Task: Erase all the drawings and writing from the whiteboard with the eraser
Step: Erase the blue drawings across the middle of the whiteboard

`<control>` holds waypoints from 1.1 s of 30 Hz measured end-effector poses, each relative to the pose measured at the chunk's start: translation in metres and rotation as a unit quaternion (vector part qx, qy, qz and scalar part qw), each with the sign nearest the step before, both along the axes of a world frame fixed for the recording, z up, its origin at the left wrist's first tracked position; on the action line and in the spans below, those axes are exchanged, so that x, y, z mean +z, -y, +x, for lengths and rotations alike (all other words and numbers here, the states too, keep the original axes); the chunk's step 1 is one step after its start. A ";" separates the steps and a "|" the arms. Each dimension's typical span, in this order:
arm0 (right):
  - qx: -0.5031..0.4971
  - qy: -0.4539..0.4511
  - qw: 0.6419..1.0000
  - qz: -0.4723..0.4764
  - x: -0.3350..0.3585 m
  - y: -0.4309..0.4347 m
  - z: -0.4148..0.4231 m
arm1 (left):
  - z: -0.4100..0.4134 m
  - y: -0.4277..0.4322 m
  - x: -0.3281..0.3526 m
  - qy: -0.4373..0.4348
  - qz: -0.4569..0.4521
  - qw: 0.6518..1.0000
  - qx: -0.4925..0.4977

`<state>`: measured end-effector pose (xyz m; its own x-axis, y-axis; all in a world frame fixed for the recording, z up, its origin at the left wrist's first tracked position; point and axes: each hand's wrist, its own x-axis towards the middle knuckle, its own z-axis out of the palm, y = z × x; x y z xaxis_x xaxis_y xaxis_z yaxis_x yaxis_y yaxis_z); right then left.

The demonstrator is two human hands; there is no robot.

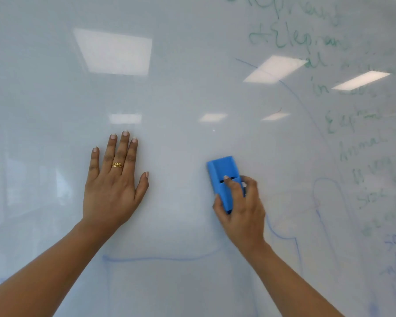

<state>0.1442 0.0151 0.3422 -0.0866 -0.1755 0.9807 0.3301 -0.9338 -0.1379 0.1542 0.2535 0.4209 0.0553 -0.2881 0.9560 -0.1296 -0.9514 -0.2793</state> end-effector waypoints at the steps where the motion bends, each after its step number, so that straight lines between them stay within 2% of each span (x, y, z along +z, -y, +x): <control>1: -0.003 -0.011 0.999 0.032 0.002 0.010 0.001 | 0.000 0.000 -0.001 0.000 0.001 1.000 0.000; 4: 0.007 -0.027 0.994 0.109 0.003 0.019 0.005 | 0.000 0.000 -0.003 -0.001 0.006 1.000 0.003; 7: 0.040 -0.023 0.990 0.132 -0.001 -0.002 0.004 | 0.000 -0.001 -0.004 -0.003 0.007 1.000 0.003; 11: 0.079 -0.006 0.993 0.085 -0.007 -0.059 -0.002 | -0.001 0.000 -0.005 -0.008 0.006 1.000 0.008; 15: 0.077 -0.001 0.997 0.016 -0.013 -0.108 -0.007 | -0.005 0.001 -0.004 -0.017 0.001 1.000 0.005; 21: 0.076 0.016 0.997 -0.005 -0.007 -0.086 -0.004 | -0.007 0.016 0.004 -0.017 0.047 0.999 0.018; 26: 0.086 0.018 0.992 0.091 0.006 -0.050 0.003 | -0.001 0.037 0.006 -0.026 0.095 0.995 -0.004; 33: 0.060 0.008 0.970 0.236 0.011 0.034 0.012 | 0.005 0.047 0.006 -0.035 0.109 0.993 -0.013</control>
<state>0.1562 -0.0184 0.3528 -0.0524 -0.6145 0.7872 0.4377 -0.7227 -0.5350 0.1593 0.2065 0.4271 0.1087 -0.4897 0.8651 -0.1800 -0.8656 -0.4673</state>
